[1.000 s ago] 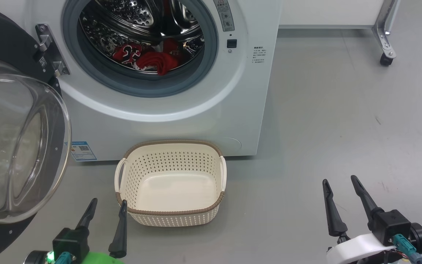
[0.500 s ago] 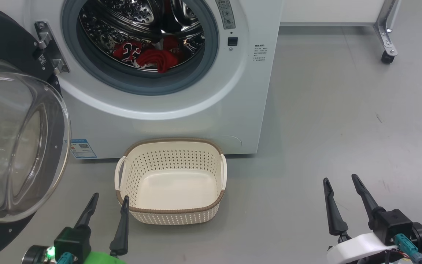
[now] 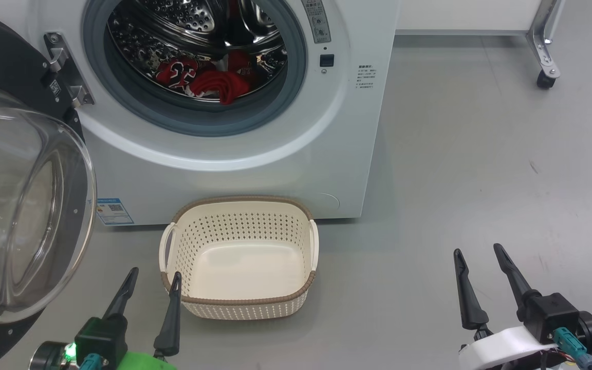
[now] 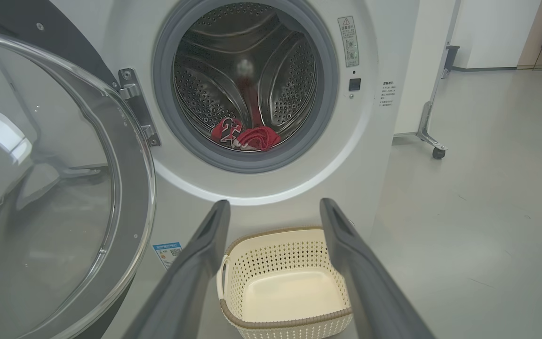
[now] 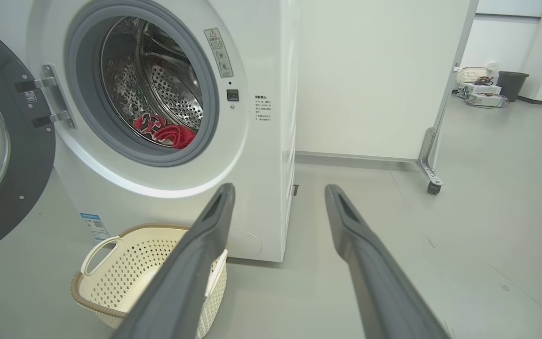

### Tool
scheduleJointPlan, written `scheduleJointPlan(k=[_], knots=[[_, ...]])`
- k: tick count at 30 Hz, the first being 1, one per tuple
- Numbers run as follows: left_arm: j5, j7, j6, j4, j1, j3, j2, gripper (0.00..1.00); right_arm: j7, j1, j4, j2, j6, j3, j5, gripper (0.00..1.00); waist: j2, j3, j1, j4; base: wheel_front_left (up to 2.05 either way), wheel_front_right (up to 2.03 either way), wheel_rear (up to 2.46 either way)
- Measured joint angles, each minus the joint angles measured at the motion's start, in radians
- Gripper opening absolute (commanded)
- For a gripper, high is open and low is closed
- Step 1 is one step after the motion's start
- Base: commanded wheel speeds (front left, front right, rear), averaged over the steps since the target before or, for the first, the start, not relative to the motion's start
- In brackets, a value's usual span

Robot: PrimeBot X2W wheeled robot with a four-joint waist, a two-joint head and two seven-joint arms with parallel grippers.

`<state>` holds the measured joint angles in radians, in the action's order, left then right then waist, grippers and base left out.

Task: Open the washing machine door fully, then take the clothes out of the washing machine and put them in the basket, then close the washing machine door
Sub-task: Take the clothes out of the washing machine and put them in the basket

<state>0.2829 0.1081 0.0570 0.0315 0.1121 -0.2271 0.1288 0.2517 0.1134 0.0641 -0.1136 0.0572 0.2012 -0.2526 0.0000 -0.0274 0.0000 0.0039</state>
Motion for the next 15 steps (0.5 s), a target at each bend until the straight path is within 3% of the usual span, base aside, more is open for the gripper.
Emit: scheduleJointPlan(k=[15], knots=[[-0.002, -0.001, 0.000, 0.008, 0.000, -0.005, 0.000, 1.00, 0.000, 0.000, -0.004, 0.000, 0.007, -0.001, -0.001, 1.00, 0.0000, -0.007, 0.0000, 0.006, 1.05, -1.05, 0.00]])
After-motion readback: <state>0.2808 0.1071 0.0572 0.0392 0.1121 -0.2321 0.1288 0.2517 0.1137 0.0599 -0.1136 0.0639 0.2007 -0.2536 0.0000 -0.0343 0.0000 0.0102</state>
